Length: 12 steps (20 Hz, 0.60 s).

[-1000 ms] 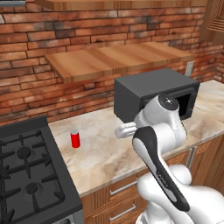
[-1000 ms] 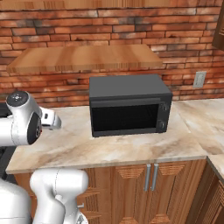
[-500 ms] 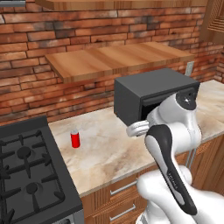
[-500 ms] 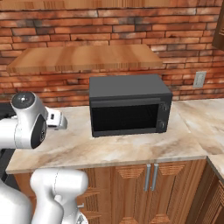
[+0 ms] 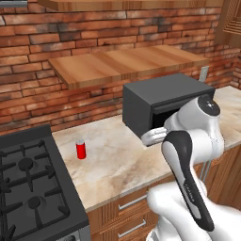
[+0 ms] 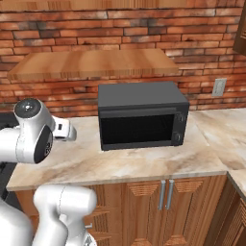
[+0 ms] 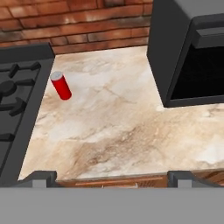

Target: Four empty soda cans are scattered around the kitchen. Gather all the cans and cluster them next to the stove for recycling.

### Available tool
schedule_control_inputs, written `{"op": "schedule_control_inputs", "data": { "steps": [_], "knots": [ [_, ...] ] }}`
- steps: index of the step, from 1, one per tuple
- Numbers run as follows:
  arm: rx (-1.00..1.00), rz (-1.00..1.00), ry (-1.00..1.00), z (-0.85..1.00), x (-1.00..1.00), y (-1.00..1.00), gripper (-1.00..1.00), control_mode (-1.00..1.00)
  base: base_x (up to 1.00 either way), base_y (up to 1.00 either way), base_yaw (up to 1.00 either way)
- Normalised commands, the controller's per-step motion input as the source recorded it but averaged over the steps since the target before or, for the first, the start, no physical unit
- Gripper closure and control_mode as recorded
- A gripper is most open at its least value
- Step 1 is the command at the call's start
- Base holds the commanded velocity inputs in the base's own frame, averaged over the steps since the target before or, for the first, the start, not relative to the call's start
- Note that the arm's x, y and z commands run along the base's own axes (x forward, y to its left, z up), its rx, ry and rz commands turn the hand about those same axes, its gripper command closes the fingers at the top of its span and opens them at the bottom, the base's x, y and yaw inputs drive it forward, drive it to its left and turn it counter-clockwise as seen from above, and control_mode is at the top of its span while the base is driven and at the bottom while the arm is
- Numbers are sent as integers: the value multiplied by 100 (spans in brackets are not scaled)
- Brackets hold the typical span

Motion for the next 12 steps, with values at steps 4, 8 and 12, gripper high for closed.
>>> {"op": "schedule_control_inputs", "data": {
  "steps": [4,8,12],
  "knots": [
    [0,0,0,0,-7,-2,-100,100,-32,-6,0],
    [0,0,0,0,0,0,-100,100,-64,-8,-1],
    [0,0,0,0,0,0,-100,100,-69,-6,-1]
  ]
}}
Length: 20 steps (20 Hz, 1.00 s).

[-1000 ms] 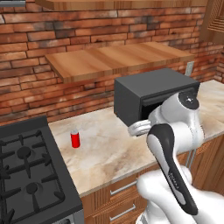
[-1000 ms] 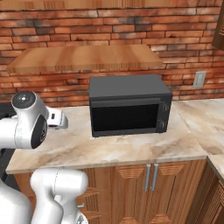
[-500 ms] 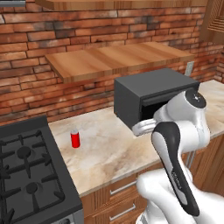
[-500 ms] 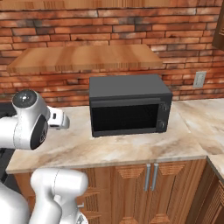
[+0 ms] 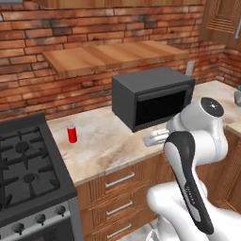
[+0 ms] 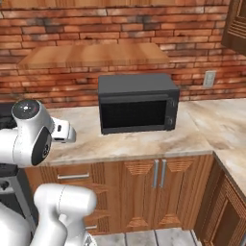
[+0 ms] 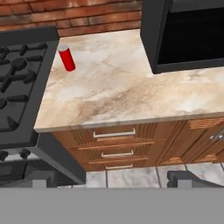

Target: Four empty soda cans are scattered around the kitchen. Gather all the cans and cluster them next to the stove for recycling.

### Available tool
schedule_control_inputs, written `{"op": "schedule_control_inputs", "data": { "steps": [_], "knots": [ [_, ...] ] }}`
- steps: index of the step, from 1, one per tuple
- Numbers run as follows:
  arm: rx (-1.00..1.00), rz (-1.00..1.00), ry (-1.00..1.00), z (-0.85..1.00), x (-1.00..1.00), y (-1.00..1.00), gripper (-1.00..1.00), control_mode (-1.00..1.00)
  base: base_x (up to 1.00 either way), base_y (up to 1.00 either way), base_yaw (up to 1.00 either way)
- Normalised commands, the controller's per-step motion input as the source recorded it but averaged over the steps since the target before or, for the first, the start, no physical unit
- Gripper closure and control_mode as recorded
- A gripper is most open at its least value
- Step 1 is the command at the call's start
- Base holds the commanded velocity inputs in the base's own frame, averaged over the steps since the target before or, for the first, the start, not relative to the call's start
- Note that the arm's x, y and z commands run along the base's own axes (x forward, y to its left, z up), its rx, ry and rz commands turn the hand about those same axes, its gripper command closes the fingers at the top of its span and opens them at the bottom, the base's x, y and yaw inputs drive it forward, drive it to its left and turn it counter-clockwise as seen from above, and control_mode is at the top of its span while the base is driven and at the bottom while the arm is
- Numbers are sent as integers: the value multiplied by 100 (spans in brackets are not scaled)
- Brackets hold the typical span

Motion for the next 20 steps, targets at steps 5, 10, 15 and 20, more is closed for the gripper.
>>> {"op": "schedule_control_inputs", "data": {
  "steps": [5,10,15,20],
  "knots": [
    [0,0,0,0,0,0,-100,100,-52,-1,5],
    [0,0,0,0,0,0,-100,100,-31,12,19],
    [0,0,0,0,0,0,-100,100,-13,28,34],
    [0,0,0,0,0,0,-100,100,-23,31,46]
  ]
}}
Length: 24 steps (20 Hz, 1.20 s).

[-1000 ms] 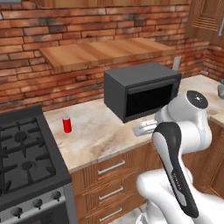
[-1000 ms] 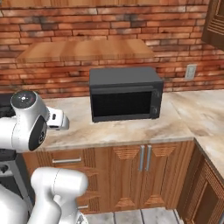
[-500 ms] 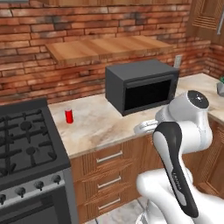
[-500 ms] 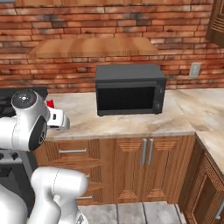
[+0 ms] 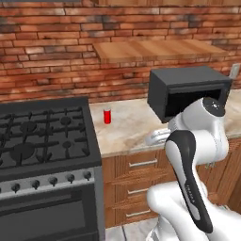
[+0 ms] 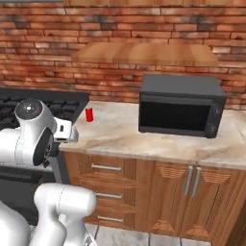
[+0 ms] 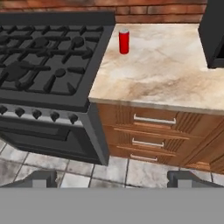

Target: Four empty soda cans are scattered around the kitchen. Gather all the cans and cluster them next to the stove for recycling.

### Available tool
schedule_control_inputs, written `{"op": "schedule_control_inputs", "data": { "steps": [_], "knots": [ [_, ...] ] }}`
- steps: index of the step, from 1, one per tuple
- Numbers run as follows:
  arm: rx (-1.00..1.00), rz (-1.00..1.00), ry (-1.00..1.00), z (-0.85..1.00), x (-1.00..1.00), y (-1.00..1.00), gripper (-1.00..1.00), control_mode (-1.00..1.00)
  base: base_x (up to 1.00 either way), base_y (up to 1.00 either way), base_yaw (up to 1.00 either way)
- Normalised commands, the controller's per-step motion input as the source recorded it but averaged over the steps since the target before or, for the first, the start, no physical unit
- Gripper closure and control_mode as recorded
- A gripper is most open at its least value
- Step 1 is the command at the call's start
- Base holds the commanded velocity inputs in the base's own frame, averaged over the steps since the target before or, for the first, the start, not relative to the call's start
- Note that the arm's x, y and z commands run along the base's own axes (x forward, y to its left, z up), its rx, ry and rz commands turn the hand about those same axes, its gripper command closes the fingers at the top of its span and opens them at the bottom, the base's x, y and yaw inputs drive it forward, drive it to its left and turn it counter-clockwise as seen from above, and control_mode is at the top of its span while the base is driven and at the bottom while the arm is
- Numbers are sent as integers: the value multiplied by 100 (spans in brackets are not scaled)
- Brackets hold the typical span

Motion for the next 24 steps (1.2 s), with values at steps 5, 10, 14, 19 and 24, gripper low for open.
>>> {"op": "schedule_control_inputs", "data": {
  "steps": [5,10,14,19,24],
  "knots": [
    [0,0,0,0,0,0,-100,100,-32,28,47],
    [0,0,0,0,0,0,-100,100,-38,24,48],
    [0,0,0,0,0,0,-100,100,-33,19,49],
    [0,0,0,0,0,0,-100,100,-28,26,48],
    [0,0,0,0,0,0,-100,100,-16,35,46]
  ]
}}
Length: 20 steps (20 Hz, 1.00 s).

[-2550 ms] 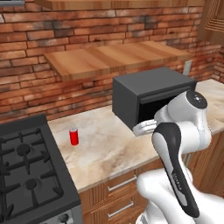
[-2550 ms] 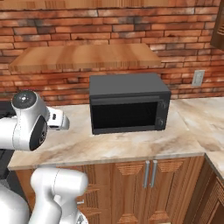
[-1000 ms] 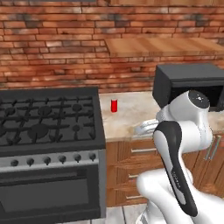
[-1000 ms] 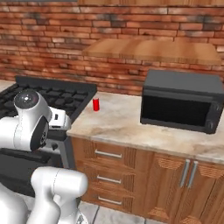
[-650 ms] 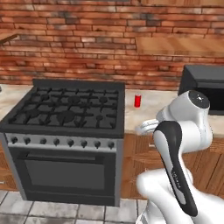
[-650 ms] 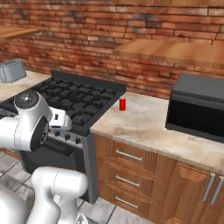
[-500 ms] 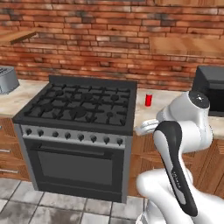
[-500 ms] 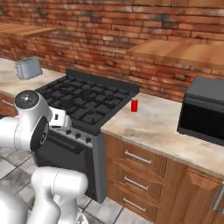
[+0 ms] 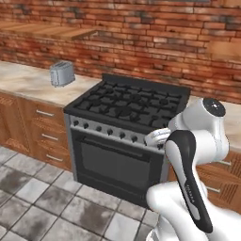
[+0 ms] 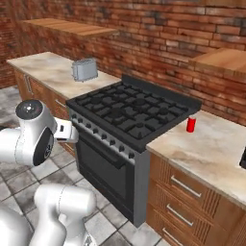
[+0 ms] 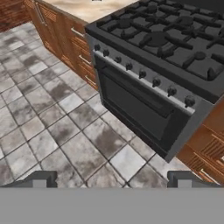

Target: Four empty soda cans are scattered around the kitchen. Gather all the cans and cluster them next to the stove for recycling.

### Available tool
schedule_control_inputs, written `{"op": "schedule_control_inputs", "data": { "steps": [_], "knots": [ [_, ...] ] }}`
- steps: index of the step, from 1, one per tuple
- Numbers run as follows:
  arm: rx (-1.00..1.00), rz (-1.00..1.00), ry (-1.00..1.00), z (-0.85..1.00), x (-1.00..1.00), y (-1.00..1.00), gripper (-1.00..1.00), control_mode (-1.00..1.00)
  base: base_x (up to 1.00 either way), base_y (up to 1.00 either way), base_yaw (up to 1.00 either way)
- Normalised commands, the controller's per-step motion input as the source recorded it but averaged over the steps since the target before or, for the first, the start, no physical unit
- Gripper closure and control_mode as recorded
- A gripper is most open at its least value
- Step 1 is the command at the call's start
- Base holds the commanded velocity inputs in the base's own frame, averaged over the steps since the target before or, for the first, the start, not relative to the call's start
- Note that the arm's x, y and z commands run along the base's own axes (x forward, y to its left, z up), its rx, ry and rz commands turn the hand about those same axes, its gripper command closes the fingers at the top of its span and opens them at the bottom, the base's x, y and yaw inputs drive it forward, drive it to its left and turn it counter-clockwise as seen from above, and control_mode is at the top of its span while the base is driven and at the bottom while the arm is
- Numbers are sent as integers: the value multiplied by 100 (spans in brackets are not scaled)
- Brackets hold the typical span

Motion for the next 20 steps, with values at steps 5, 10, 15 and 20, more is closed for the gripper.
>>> {"op": "schedule_control_inputs", "data": {
  "steps": [5,10,15,20],
  "knots": [
    [0,0,0,0,0,0,-100,100,1,42,41],
    [0,0,0,0,0,0,-100,100,16,50,34],
    [0,0,0,0,0,0,-100,100,24,55,30],
    [0,0,0,0,0,0,-100,100,34,55,25]
  ]
}}
